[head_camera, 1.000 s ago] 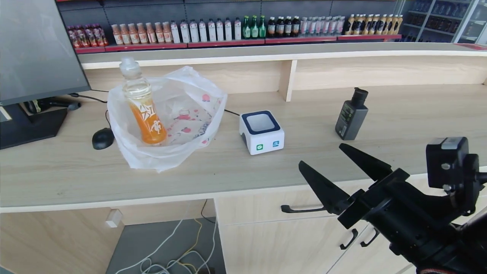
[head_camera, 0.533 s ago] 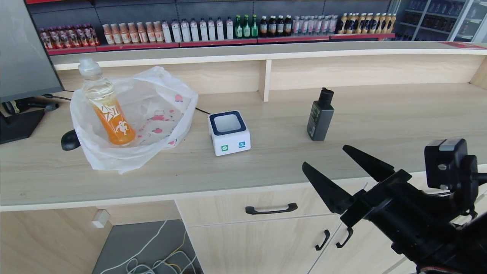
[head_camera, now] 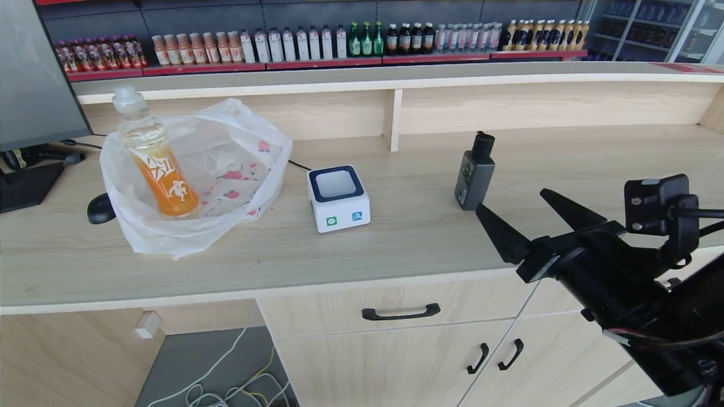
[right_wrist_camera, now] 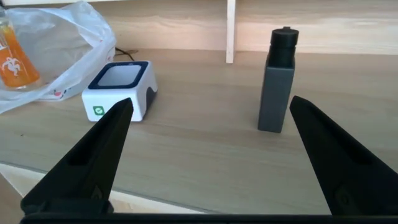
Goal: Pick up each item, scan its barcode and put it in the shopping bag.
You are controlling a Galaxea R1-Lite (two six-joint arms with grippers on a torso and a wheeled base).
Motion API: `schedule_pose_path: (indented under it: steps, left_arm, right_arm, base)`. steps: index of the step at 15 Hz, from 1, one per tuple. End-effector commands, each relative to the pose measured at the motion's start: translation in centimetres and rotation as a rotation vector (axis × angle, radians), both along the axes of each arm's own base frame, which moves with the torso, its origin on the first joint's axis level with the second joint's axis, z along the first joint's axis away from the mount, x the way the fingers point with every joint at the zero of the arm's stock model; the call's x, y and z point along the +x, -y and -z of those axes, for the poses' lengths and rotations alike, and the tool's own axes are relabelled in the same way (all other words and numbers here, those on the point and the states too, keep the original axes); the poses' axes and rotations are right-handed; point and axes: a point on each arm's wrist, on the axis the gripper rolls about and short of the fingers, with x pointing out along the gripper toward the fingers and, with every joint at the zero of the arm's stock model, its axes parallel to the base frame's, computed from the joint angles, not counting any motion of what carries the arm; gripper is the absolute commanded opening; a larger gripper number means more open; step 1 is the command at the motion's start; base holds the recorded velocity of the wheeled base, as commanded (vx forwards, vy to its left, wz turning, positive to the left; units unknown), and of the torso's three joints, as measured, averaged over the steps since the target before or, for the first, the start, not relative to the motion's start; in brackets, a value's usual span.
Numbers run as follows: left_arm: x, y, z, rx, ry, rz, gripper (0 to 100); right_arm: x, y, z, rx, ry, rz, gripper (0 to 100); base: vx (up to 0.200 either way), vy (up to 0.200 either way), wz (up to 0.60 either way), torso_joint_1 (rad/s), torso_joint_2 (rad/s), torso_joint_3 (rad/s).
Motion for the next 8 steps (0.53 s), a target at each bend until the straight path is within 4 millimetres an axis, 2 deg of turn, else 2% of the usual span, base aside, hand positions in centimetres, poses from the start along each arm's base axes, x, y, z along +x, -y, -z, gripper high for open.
schedule_pose_path:
  steps: [1,3,4,5,6,8]
  left_arm:
    - [0.0,0.0,0.0,0.0,0.0,-0.001,100]
    - [0.0,0.0,0.0,0.0,0.0,-0.001,100]
    - [0.0,0.0,0.0,0.0,0.002,-0.001,100]
    - [0.0,0.0,0.0,0.0,0.0,-0.001,100]
    - [0.0,0.0,0.0,0.0,0.002,-0.001,100]
    - [0.0,0.0,0.0,0.0,0.0,-0.001,100]
  right_arm:
    - [1.9,-0.2,0.3,-0.003,-0.004,0.034,100]
    - [5.5,-0.3,0.8,-0.025,0.008,0.075,100]
    - [6.5,-0.2,0.9,-0.057,0.022,0.075,100]
    - [8.2,0.6,1.3,-0.143,0.055,0.052,100]
    - [8.8,0.8,1.9,-0.15,0.043,0.05,100]
    - [9.6,0.9,1.6,-0.114,0.024,0.045,100]
  base:
    - [0.0,0.0,0.0,0.0,0.0,0.0]
    - [0.0,0.0,0.0,0.0,0.0,0.0]
    - [0.0,0.0,0.0,0.0,0.0,0.0]
    - [0.0,0.0,0.0,0.0,0.0,0.0]
    - [0.0,0.0,0.0,0.0,0.0,0.0]
    - [0.0,0.0,0.0,0.0,0.0,0.0]
